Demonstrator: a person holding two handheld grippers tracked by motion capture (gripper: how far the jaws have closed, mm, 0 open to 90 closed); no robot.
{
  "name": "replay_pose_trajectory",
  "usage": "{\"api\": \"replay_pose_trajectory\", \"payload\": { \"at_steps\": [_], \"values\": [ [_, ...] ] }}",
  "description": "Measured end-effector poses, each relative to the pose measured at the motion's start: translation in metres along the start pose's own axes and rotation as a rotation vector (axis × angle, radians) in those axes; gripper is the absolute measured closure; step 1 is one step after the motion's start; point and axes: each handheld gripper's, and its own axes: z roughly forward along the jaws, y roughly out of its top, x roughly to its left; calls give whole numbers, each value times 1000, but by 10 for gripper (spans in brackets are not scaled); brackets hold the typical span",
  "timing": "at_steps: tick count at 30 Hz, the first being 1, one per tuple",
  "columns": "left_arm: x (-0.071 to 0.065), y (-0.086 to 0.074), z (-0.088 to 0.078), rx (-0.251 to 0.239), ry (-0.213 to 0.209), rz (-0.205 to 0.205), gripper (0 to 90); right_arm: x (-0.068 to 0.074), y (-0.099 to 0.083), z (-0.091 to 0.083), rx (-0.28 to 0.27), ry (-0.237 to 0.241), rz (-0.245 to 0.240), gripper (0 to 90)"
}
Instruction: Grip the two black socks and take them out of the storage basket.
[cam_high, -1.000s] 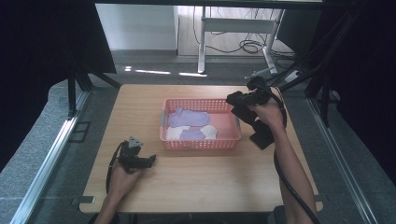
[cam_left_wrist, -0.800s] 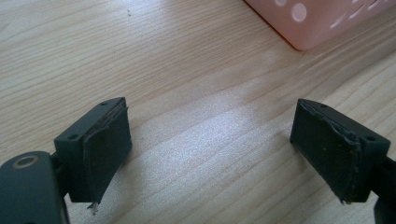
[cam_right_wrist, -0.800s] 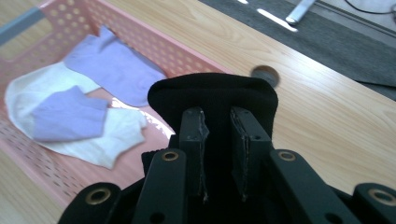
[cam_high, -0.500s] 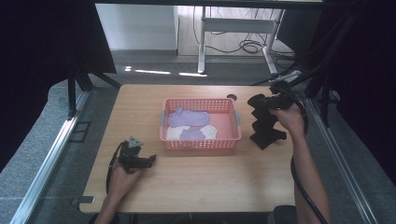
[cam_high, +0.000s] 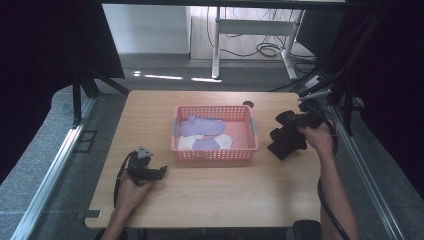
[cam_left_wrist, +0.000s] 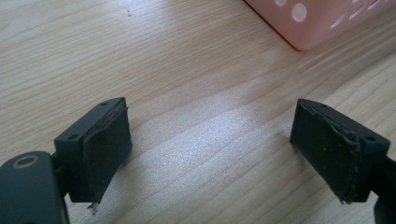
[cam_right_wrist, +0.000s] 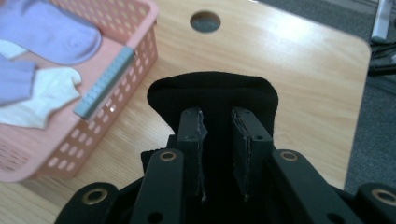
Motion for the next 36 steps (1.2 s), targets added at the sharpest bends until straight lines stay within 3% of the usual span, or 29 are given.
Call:
{"api": "replay_pose_trajectory", "payload": {
  "at_steps": [9, 15, 27, 31, 36],
  "values": [
    [0, 0, 0, -1, 0, 0, 121, 2, -27, 40, 66, 7, 31, 731],
    [0, 0, 0, -1, 0, 0, 121, 4, -39, 58, 95, 27, 43, 721],
    [0, 0, 0, 0, 1, 1, 121, 6, -64, 81, 125, -6, 43, 688],
    [0, 0, 0, -1, 0, 1, 121, 8, -69, 84, 95, -2, 28, 646],
    [0, 0, 0, 0, 0, 1, 121, 9, -67, 83, 115, 19, 41, 529]
  ]
}}
